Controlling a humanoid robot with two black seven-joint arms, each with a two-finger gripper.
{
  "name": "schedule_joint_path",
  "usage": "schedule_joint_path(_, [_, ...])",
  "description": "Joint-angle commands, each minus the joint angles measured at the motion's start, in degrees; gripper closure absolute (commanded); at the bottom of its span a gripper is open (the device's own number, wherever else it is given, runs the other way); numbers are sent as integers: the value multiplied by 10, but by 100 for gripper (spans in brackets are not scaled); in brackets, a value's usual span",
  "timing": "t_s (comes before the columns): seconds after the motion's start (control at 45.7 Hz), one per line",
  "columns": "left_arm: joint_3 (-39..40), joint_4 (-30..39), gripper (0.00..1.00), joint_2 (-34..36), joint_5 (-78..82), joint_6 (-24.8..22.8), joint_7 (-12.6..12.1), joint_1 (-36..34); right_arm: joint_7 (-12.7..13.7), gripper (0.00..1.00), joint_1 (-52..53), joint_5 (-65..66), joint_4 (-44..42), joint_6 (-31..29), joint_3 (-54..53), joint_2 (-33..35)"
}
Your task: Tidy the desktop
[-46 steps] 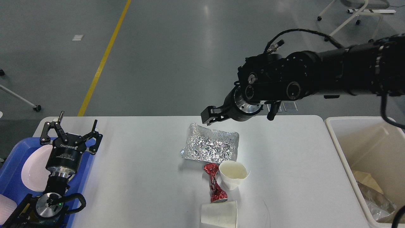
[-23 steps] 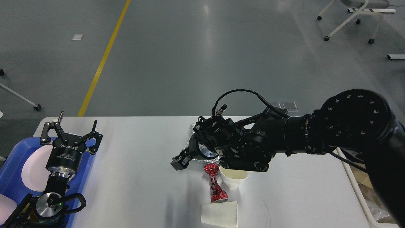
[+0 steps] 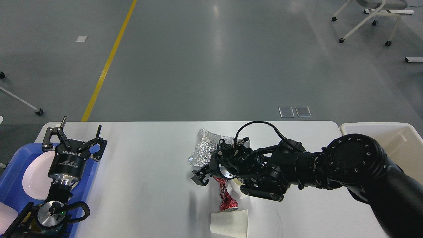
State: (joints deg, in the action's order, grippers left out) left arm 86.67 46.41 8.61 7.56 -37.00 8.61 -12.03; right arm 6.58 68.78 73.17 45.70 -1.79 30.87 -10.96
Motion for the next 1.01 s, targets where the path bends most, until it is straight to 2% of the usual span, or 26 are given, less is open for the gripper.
schedule_joint_path(0.0, [1, 0, 4, 0, 0, 0, 0, 0, 0, 14, -8, 0, -11, 13, -1, 1])
schedule_joint_path(0.329, [1, 0, 4, 0, 0, 0, 0, 0, 0, 14, -36, 1, -11, 14, -1, 1])
schedule_joint_path(0.482, [0, 0, 4, 0, 0, 0, 0, 0, 0, 14, 1, -19, -26, 18, -13, 4])
schedule_joint_path(0.613, [0, 0, 4, 0, 0, 0, 0, 0, -8, 13, 56, -139, -20, 5, -5, 57])
schedule_joint_path(0.679, [0, 0, 4, 0, 0, 0, 0, 0, -27, 11, 84, -243, -12, -8, -1, 73])
schedule_joint_path(0.767, [1, 0, 4, 0, 0, 0, 0, 0, -40, 7, 122, -332, 9, -70, 21, 105])
schedule_joint_path(0.986, [0, 0, 4, 0, 0, 0, 0, 0, -39, 1, 269, -507, 104, -257, 106, 179])
